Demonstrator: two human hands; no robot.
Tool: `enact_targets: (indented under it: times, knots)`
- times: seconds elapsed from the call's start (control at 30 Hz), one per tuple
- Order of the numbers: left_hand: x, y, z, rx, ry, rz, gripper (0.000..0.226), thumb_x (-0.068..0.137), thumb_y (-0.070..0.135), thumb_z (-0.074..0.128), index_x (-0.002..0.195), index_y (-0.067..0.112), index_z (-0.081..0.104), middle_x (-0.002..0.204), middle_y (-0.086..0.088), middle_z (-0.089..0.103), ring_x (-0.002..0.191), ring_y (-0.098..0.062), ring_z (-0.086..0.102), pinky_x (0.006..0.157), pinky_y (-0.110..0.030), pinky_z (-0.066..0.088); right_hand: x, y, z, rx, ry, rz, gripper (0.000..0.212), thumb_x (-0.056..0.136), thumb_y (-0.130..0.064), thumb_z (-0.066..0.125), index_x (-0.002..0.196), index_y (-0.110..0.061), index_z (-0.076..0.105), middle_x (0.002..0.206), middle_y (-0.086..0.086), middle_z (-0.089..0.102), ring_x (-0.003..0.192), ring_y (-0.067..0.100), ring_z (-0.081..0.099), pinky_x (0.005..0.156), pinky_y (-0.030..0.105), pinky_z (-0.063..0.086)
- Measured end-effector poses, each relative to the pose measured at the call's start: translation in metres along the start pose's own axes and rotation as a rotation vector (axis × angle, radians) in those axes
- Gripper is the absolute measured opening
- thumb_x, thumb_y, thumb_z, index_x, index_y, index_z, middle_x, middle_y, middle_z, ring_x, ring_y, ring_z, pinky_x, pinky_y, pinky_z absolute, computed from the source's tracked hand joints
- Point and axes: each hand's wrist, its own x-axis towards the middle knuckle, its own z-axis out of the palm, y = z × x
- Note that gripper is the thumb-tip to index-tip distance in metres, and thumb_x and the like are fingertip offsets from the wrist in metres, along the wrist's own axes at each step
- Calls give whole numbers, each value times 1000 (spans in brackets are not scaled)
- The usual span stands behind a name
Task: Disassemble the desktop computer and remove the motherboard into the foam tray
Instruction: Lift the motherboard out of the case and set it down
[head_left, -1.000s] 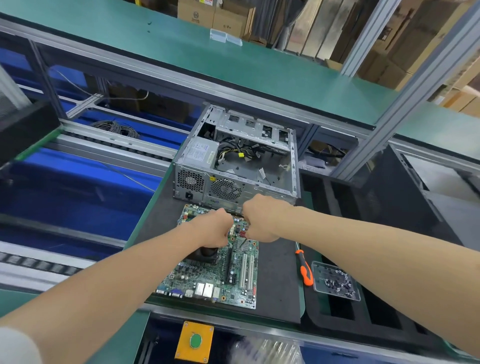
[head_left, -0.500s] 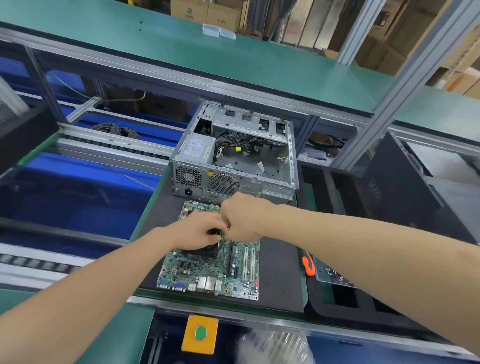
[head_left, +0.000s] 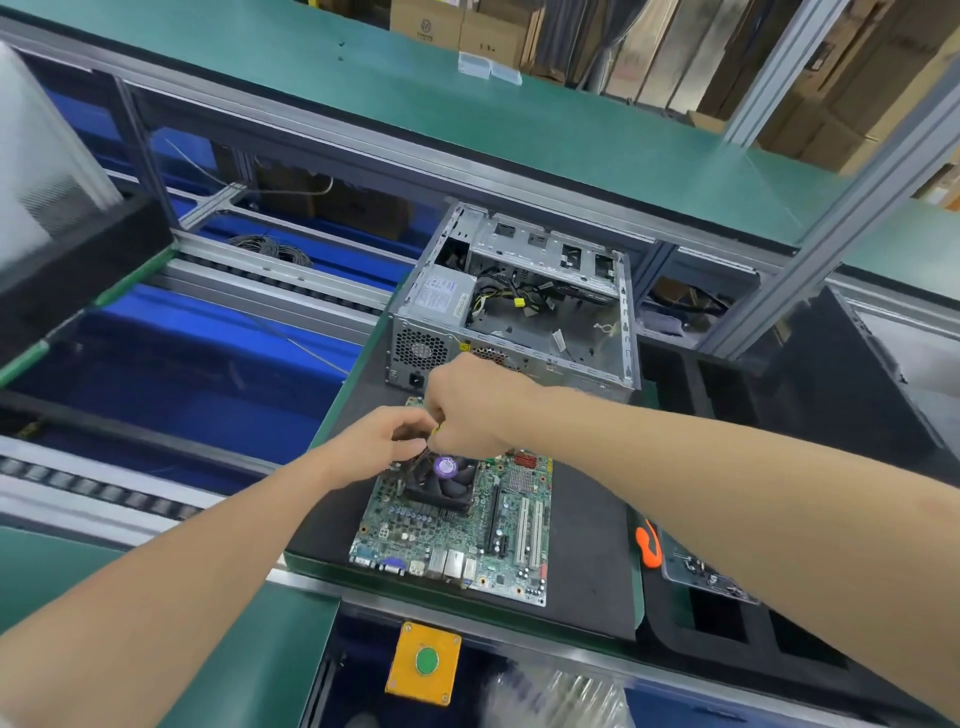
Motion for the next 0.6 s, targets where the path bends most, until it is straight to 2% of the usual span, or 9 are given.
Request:
enact_targets:
  times: [0.07, 0.23, 0.3, 0.4, 0.5, 0.6]
  knots:
    - [-5, -7, -4, -29, 43, -25, 32, 99, -7, 57, 120, 14, 69, 126, 3, 72, 124, -16, 64, 114, -50, 42, 8, -9, 3, 10, 3, -13, 34, 85, -17, 64, 58, -12, 46, 57, 6, 43, 57, 27, 41, 53, 31, 38]
    - [-23, -24, -14, 77, 80, -56, 36, 93, -9, 60, 99, 25, 70, 122, 25, 69, 124, -5, 60, 114, -43, 43, 21, -18, 7, -19, 6, -7, 39, 90, -19, 63, 58, -13, 42, 59, 5, 39, 57, 26, 39, 50, 27, 35]
    - [-29, -28, -14, 167, 91, -5, 42, 89, -6, 66, 93, 35, 69, 136, 33, 59, 136, 1, 50, 118, -33, 36, 24, -20, 7, -26, -16, -1, 38, 89, -19, 63, 59, -13, 41, 60, 5, 40, 55, 25, 40, 50, 26, 35]
    - [-35, -33, -14, 293, 74, 86, 36, 86, 4, 73, 90, 39, 68, 148, 37, 38, 144, 12, 30, 116, -16, 26, 28, -24, 8, -49, -32, 12, 37, 86, -20, 65, 57, -13, 42, 59, 3, 41, 50, 21, 39, 48, 25, 33]
    - [-39, -37, -12, 303, 46, 100, 22, 84, 16, 80, 90, 35, 71, 141, 50, 29, 143, 19, 25, 107, -1, 21, 32, -25, 10, -82, -41, 43, 31, 83, -14, 63, 59, -13, 43, 62, 4, 43, 51, 20, 41, 48, 23, 33]
    - [-41, -38, -8, 237, 78, 72, 16, 82, 25, 85, 87, 34, 74, 131, 58, 30, 138, 24, 27, 111, -8, 24, 35, -26, 10, -90, -57, 58, 31, 83, -13, 62, 59, -13, 43, 59, 4, 43, 51, 22, 40, 47, 23, 33]
